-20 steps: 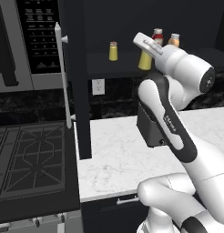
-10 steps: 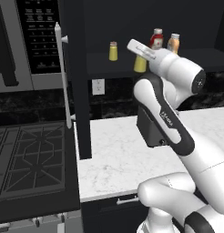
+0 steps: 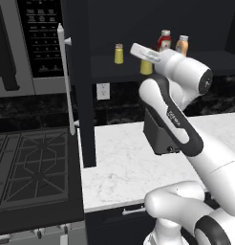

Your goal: Put the shaker and condiment bottle from the counter next to their counterparts in the cabinet.

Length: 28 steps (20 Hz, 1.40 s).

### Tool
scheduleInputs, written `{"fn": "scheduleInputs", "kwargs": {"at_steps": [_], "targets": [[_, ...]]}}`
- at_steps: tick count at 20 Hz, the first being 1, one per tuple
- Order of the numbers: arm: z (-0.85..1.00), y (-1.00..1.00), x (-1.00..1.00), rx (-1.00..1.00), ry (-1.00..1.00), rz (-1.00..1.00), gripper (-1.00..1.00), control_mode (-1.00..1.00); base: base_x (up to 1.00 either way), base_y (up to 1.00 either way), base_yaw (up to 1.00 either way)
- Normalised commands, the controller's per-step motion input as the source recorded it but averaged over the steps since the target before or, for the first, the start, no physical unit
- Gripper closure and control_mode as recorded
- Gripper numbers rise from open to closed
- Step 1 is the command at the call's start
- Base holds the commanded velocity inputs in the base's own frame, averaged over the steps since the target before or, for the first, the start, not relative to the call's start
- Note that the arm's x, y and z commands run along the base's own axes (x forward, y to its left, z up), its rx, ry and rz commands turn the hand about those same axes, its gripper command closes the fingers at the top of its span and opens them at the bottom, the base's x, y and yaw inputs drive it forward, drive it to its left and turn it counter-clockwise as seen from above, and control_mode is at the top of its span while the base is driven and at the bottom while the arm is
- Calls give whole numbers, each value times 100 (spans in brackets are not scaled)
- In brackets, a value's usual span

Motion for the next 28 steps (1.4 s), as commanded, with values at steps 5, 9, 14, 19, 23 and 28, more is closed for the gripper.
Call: {"fn": "scheduleInputs", "kwargs": {"at_steps": [5,9,14,19,23,28], "targets": [[-3,1,29,-6,0,0,100,-100,0,0,0],[-6,3,24,-4,0,0,100,-100,0,0,0],[-25,10,2,-2,-4,0,100,-100,0,0,0],[-13,11,2,0,-3,0,100,-100,0,0,0],[-2,8,5,0,0,0,100,-100,0,0,0],[-1,3,14,-1,0,0,100,-100,0,0,0]]}}
